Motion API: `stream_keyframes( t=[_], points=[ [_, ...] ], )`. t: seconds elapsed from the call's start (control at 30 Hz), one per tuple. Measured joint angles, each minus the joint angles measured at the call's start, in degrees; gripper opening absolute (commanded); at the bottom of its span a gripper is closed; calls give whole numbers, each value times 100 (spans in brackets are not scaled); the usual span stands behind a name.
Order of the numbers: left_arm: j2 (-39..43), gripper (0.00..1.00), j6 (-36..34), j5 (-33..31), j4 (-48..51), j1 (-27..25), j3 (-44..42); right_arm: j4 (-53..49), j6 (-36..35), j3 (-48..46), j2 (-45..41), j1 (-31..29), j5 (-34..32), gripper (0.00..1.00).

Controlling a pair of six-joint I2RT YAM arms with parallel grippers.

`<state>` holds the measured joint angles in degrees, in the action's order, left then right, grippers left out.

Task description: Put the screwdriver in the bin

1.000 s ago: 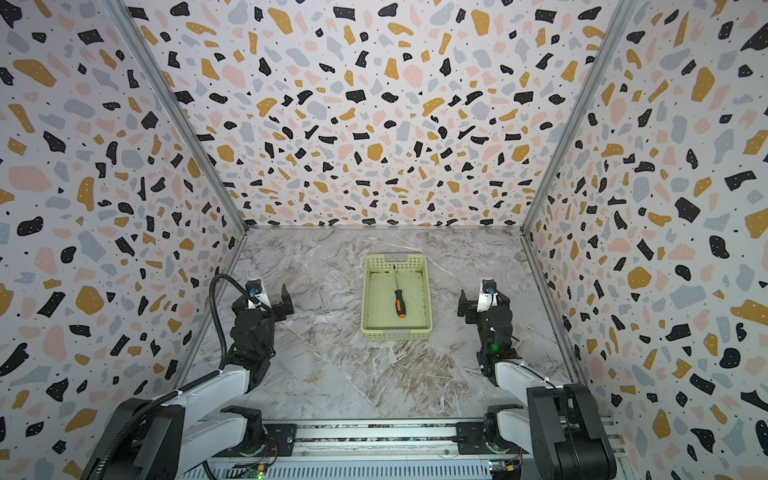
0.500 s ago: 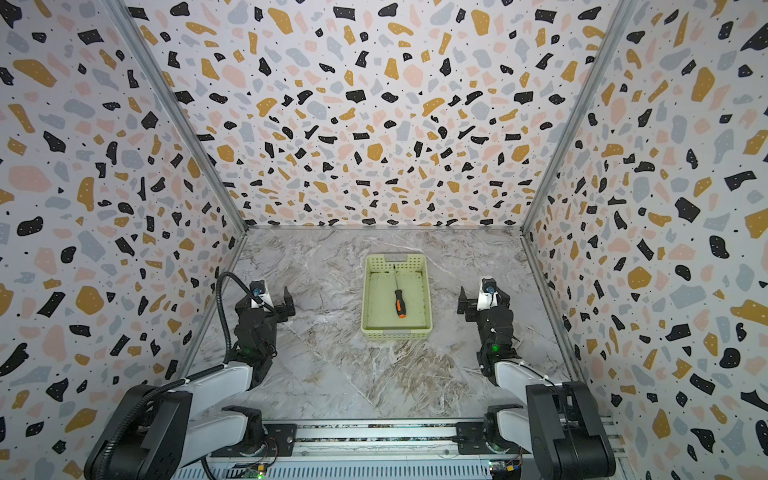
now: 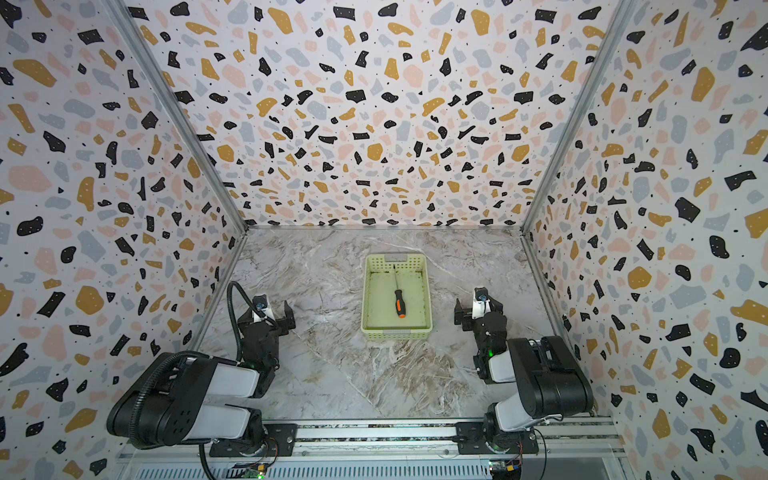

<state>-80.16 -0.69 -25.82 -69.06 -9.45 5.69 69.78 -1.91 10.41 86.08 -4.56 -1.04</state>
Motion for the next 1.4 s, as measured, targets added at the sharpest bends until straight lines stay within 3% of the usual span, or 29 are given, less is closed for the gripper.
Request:
stream_keyframes(
  t=[0.5, 1.4],
  points=[
    [-13, 100, 157, 577, 140, 341, 284, 57, 22, 85, 0, 184, 560, 99],
    [-13, 100, 179, 586, 190, 341, 284, 57, 24, 85, 0, 247, 752, 99]
  ],
)
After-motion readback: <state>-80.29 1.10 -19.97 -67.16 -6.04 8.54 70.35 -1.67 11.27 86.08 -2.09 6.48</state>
